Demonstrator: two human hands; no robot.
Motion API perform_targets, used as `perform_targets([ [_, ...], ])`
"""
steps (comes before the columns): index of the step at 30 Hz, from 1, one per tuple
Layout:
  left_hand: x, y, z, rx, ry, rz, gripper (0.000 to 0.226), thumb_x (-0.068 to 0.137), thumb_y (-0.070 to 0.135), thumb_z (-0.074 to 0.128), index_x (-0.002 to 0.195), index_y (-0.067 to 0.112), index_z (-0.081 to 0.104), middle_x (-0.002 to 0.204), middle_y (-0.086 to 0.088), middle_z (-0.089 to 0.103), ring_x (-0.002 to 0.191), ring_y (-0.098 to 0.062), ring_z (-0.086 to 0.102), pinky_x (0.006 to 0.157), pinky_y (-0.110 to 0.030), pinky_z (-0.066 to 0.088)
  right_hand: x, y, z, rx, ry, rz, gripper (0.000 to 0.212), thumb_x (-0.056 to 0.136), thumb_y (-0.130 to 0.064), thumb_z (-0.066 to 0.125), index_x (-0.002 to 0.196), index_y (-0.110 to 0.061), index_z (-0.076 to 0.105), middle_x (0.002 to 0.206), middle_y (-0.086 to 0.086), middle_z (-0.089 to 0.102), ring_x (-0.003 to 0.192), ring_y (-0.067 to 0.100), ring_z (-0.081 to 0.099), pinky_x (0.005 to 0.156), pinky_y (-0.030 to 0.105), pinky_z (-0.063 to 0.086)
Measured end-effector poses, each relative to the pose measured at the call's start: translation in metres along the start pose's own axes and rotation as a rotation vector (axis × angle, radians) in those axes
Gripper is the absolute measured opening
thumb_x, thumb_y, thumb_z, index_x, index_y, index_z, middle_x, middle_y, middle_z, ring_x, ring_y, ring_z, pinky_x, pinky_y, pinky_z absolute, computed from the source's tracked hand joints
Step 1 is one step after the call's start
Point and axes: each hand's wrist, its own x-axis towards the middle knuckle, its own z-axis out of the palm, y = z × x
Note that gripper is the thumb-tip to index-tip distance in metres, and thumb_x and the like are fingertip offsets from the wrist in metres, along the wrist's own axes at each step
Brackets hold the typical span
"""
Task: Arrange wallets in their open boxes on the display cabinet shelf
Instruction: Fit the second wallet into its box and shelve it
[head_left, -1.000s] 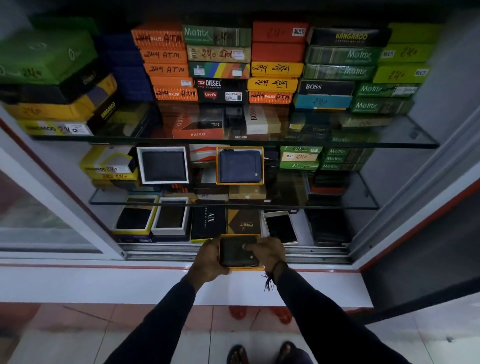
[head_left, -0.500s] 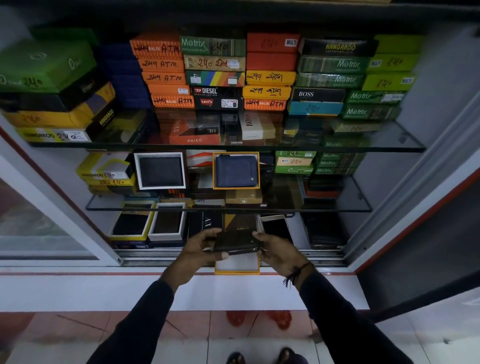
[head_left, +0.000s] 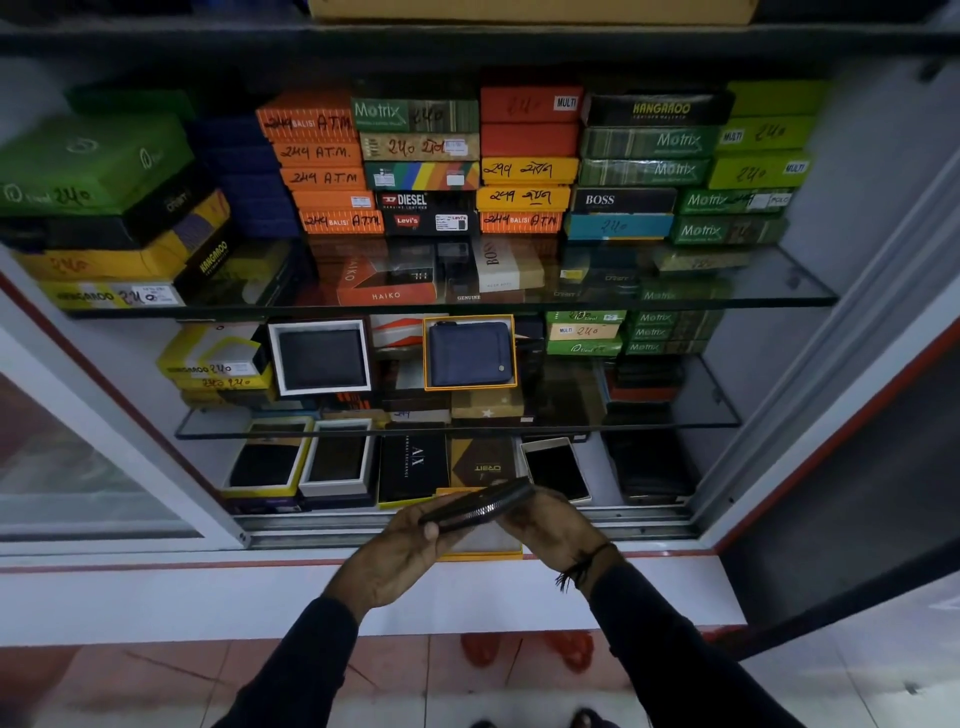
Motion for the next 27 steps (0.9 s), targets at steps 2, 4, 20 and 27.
perform_targets([
  [2,-0.001,-0.002,-0.005,-0.008,-0.002,0.011,0.087,0.072,0.014,0.088,0.142,-0.01,0.044,0.147,-0.032,0.048,0.142,-0.043,0.041,0.112,-0.037,0.046,-0.002,-0.005,0.0,-0.002,-0.006,0.007,0.018,0.093,-0.009,0.057,0.104,-0.003,0.069,0.099,0.016,0.071,0.098,0.027,0.068,0.08,0.03,0.061],
  [4,0.0,-0.005,-0.009,0.018,0.027,0.026,0.082,0.07,0.014,0.089,0.139,-0.008,0.05,0.144,-0.028,0.053,0.139,-0.039,0.047,0.109,-0.036,0.049,-0.002,-0.007,-0.002,0.003,-0.011,0.008,0.015,0.094,-0.007,0.054,0.097,-0.007,0.069,0.094,0.016,0.072,0.092,0.027,0.07,0.075,0.031,0.063],
  [20,0.028,-0.031,0.006,0.292,0.525,0.168,0.041,0.076,-0.005,0.078,0.112,-0.005,0.06,0.102,-0.019,0.068,0.099,-0.032,0.065,0.082,-0.037,0.055,-0.031,0.031,0.063,-0.834,0.244,-0.651,0.046,0.07,0.005,0.071,0.055,-0.028,0.043,0.052,-0.014,0.061,0.06,0.001,0.066,0.057,0.014,0.048],
  [27,0.013,-0.026,0.002,0.386,0.483,0.09,0.08,0.057,0.005,0.094,0.122,-0.013,0.051,0.115,-0.023,0.063,0.102,-0.03,0.066,0.079,-0.032,0.056,-0.031,0.008,0.039,-0.912,0.31,-0.624,0.035,0.073,-0.003,0.07,0.059,-0.025,0.048,0.071,0.006,0.073,0.075,0.013,0.073,0.066,0.034,0.061],
])
